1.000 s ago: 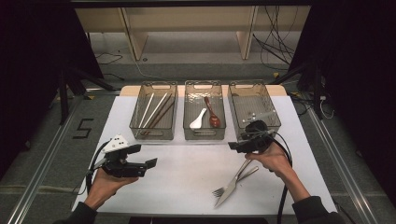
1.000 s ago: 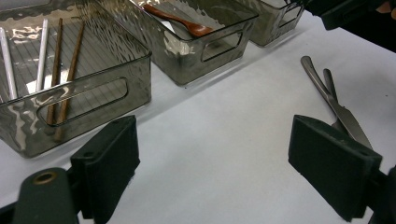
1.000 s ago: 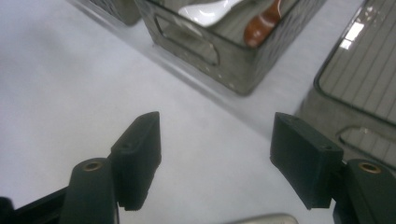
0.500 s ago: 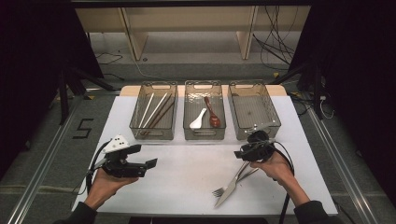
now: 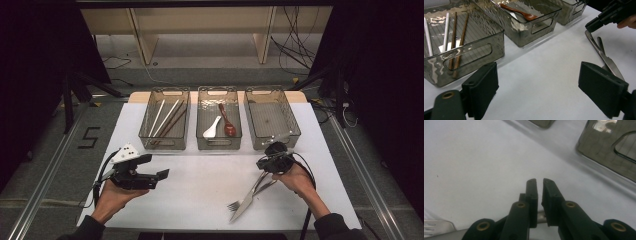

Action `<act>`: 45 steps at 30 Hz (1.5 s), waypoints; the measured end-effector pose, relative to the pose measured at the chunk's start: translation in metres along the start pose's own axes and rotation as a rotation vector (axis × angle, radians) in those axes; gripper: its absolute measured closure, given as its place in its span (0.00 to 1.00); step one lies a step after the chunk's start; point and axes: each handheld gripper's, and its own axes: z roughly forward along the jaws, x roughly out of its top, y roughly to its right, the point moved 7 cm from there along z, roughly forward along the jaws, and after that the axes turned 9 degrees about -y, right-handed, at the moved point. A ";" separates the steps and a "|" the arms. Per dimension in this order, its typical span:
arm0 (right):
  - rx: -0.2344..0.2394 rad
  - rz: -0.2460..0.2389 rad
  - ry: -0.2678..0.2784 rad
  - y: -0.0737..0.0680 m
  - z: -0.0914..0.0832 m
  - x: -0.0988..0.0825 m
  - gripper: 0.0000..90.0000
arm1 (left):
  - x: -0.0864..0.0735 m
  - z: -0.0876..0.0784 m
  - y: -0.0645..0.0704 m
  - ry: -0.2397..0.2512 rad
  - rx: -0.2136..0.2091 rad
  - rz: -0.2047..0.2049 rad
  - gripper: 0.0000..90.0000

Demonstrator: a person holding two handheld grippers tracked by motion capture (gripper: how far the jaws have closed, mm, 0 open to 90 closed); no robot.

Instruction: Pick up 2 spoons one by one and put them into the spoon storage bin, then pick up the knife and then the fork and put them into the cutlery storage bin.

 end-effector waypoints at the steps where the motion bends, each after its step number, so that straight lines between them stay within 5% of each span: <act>1: -0.003 -0.002 -0.004 0.000 0.001 0.000 0.96 | 0.000 0.000 0.000 -0.001 0.001 -0.001 0.17; 23: -0.040 -0.013 -0.091 0.011 0.022 -0.005 1.00 | -0.002 -0.001 -0.001 0.002 0.002 -0.008 0.17; 45: -0.023 -0.005 -0.185 0.013 0.015 -0.017 1.00 | -0.004 -0.003 -0.002 0.000 0.009 -0.011 0.17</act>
